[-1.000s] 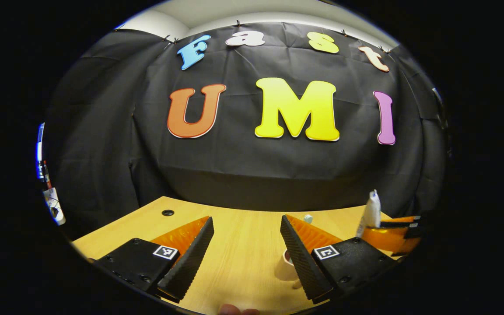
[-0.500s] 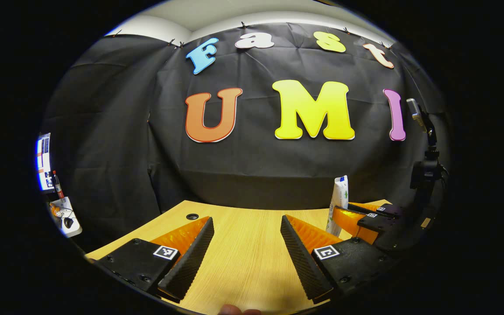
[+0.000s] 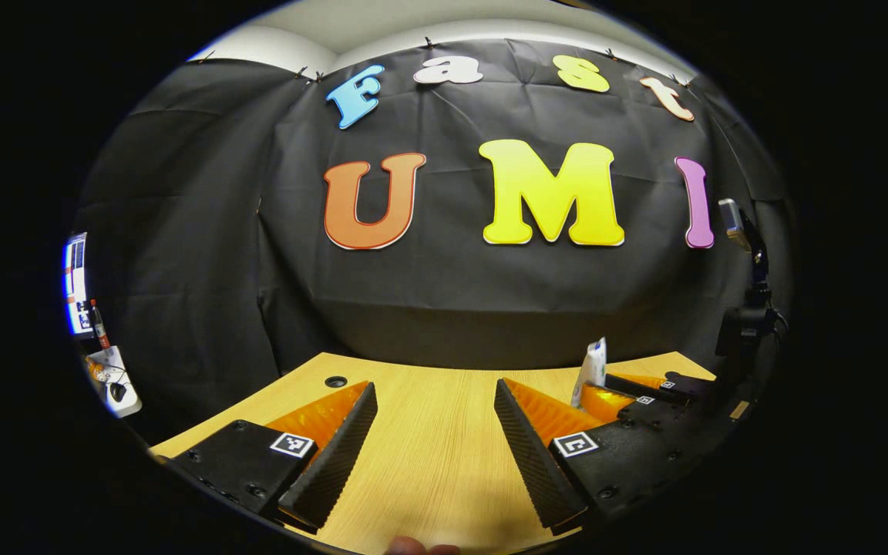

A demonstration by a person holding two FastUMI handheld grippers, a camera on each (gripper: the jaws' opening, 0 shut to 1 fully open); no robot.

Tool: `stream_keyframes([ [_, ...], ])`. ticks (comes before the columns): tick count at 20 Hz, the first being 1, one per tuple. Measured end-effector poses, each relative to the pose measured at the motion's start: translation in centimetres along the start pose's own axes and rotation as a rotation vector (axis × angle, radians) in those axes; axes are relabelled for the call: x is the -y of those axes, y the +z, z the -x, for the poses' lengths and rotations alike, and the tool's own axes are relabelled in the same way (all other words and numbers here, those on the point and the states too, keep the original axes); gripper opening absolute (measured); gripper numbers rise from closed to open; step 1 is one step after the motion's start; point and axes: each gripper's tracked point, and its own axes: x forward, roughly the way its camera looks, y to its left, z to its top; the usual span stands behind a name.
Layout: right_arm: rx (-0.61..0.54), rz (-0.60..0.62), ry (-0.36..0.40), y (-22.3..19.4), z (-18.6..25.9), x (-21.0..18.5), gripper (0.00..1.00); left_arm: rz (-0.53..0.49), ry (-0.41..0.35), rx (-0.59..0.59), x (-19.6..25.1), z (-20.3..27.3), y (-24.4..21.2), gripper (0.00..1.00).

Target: Put the toothbrush and toothpaste on the desktop into the cup, then pick up the cup and place it on the coaster on the desktop.

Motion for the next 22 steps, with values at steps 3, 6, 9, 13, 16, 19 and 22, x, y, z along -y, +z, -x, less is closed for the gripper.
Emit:
stream_keyframes([
  [3, 0.01, -0.002, -0.004, 0.6, 0.6, -0.2, 0.26, -0.003, -0.007, 0.006, 0.2, -0.2, 0.4, 0.96],
  [6, 0.03, -0.007, -0.02, 2.1, 2.0, 0.5, 0.29, 0.019, -0.023, -0.008, 0.9, -0.2, -0.3, 0.97],
  [9, 0.042, -0.055, -0.073, 3.8, 3.9, 2.4, 0.37, 0.035, -0.048, -0.022, 2.1, -0.4, -0.9, 0.97],
  [13, 0.033, -0.049, -0.115, 5.2, 5.5, 4.7, 0.4, 0.031, -0.133, -0.053, 5.8, -0.2, -2.3, 0.97],
  [16, 0.01, -0.03, -0.138, 5.7, 7.4, 6.3, 0.42, 0.038, -0.17, -0.112, 8.8, 0.8, -4.0, 0.97],
  [19, 0.002, -0.024, -0.153, 7.1, 9.8, 8.0, 0.61, 0.057, -0.205, -0.207, 12.2, 1.5, -5.7, 0.97],
  [22, 0.005, -0.012, -0.178, 8.9, 12.2, 9.9, 0.78, 0.043, -0.227, -0.383, 14.5, 2.3, -8.0, 0.97],
])
